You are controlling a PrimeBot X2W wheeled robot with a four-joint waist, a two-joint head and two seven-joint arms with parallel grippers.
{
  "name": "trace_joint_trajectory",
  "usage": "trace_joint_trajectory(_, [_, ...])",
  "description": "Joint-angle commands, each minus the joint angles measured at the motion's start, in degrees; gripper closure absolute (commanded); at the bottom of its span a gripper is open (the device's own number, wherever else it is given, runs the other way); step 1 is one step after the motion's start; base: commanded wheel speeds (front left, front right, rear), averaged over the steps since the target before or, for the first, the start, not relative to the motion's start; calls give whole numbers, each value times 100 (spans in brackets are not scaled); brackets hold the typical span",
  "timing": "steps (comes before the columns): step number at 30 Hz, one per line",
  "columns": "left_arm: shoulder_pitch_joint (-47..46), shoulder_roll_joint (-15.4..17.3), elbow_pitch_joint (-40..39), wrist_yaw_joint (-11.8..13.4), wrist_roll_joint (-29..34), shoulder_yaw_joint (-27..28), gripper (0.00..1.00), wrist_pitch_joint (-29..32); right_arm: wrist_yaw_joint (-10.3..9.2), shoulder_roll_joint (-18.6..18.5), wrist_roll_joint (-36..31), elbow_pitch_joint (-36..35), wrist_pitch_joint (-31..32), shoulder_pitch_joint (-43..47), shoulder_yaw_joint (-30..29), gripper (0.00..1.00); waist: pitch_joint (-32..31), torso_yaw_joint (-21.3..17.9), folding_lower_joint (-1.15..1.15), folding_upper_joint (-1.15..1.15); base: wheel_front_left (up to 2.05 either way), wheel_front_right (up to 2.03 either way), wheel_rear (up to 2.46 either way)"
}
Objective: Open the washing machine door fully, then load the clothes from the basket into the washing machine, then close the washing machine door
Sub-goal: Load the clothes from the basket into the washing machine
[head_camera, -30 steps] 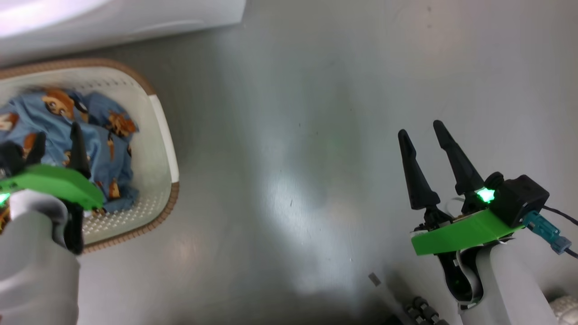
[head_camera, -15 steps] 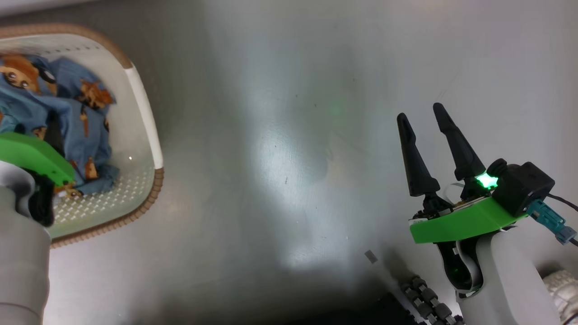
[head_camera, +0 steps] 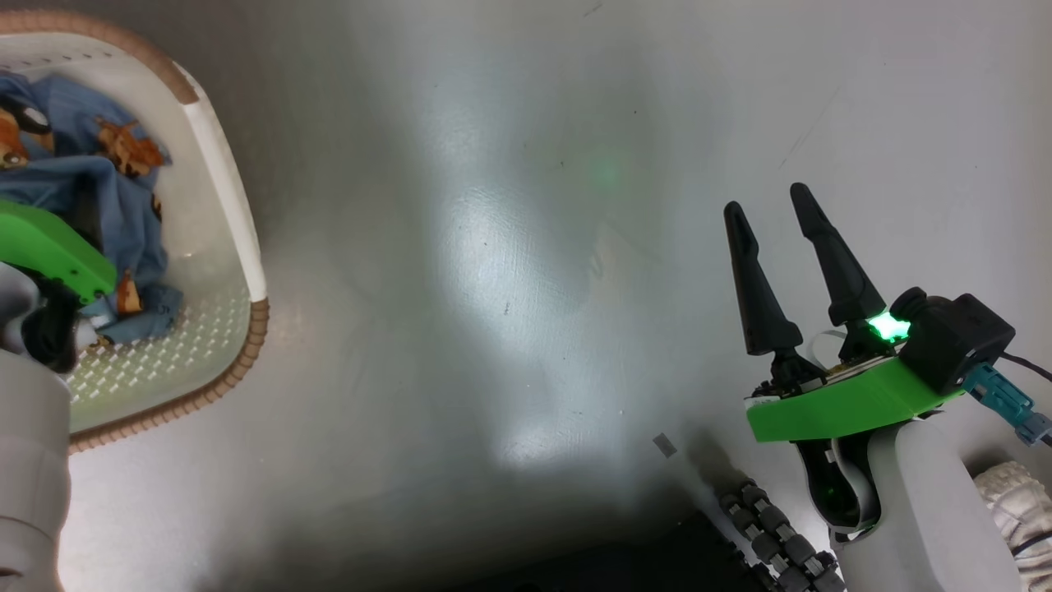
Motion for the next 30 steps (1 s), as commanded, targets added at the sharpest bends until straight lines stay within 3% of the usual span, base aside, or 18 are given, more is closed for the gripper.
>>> trace_joint_trajectory(1, [133, 294, 19, 42, -71, 89, 0, 92, 35, 36, 48, -120, -43, 222, 118, 0, 29, -15, 0, 0, 0, 0, 0])
trace_joint_trajectory(7, [198, 208, 119, 37, -423, 297, 0, 567, 35, 38, 87, -109, -43, 177, 145, 0, 51, -88, 0, 0, 0, 0, 0])
trace_joint_trajectory(8, [233, 198, 123, 29, -473, 325, 7, 580, 35, 39, 95, -100, -43, 166, 150, 0, 40, -97, 0, 0, 0, 0, 0])
trace_joint_trajectory(10, [311, 165, 117, 7, -559, 348, 89, 601, 35, 41, 112, -98, -43, 153, 139, 0, 11, -104, 0, 0, 0, 0, 0])
trace_joint_trajectory(11, [349, 163, 97, 0, -599, 362, 100, 555, 35, 42, 119, -93, -43, 149, 132, 0, -4, -104, 0, 0, 0, 0, 0])
trace_joint_trajectory(30, [1617, 43, -1052, -23, -1149, -414, 100, -619, 35, 46, 123, -38, -43, 16, -17, 0, -953, 136, 0, 0, 0, 0, 0])
